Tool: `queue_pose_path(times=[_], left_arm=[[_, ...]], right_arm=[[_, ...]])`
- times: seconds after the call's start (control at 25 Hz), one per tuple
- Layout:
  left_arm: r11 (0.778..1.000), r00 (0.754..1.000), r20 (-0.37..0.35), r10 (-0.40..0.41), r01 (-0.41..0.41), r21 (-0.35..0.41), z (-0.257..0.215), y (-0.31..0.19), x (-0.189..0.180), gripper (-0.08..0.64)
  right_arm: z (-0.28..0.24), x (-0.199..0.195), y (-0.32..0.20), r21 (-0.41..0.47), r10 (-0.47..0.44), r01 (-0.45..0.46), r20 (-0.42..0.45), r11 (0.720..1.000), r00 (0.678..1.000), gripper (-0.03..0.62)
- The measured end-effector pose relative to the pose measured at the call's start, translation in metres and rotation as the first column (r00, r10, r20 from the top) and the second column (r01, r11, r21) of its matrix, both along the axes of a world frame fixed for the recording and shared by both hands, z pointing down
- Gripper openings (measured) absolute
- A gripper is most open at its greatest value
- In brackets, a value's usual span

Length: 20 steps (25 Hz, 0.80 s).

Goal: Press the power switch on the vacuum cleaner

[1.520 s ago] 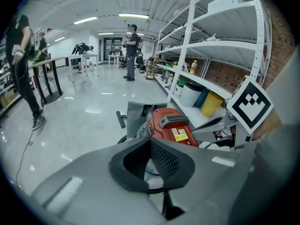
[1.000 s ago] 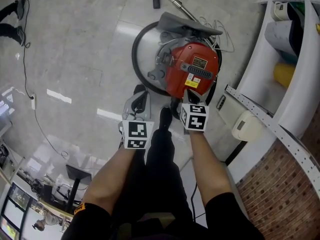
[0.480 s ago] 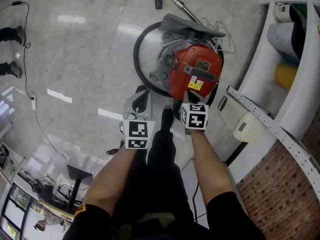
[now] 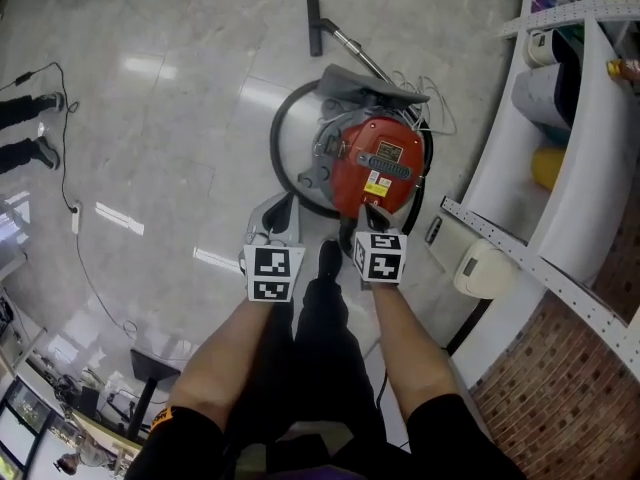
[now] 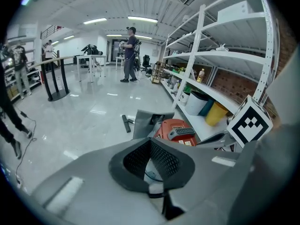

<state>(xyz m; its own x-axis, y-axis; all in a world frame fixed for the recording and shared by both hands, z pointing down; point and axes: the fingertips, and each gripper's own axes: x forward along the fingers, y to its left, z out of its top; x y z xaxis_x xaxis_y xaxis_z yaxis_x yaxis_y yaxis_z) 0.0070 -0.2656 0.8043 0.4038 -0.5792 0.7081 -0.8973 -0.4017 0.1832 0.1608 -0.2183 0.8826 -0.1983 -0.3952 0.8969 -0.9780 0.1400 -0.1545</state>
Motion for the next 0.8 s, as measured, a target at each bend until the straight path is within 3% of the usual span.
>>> queue_pose_path(times=[0.36,0.64,0.8], left_arm=[[0.998,0.999,0.006,-0.049,0.048,0.026,-0.078,0.035,0.011,0.015],[0.988,0.989,-0.051,-0.138,0.141,0.06,-0.152,0.067,0.011,0.015],[0.985,0.99,-0.059,-0.128,0.133,0.109,-0.188,0.084,0.024,0.015]], right_arm=[[-0.105,0.007,0.019,0.149,-0.069,0.067,0.015,0.987,0.997,-0.009],[-0.189,0.009,0.036,0.278,-0.098,0.088,0.022,0.957,0.995,-0.009],[-0.234,0.006,0.039,0.365,-0.118,0.095,0.042,0.926,0.992,-0.009]])
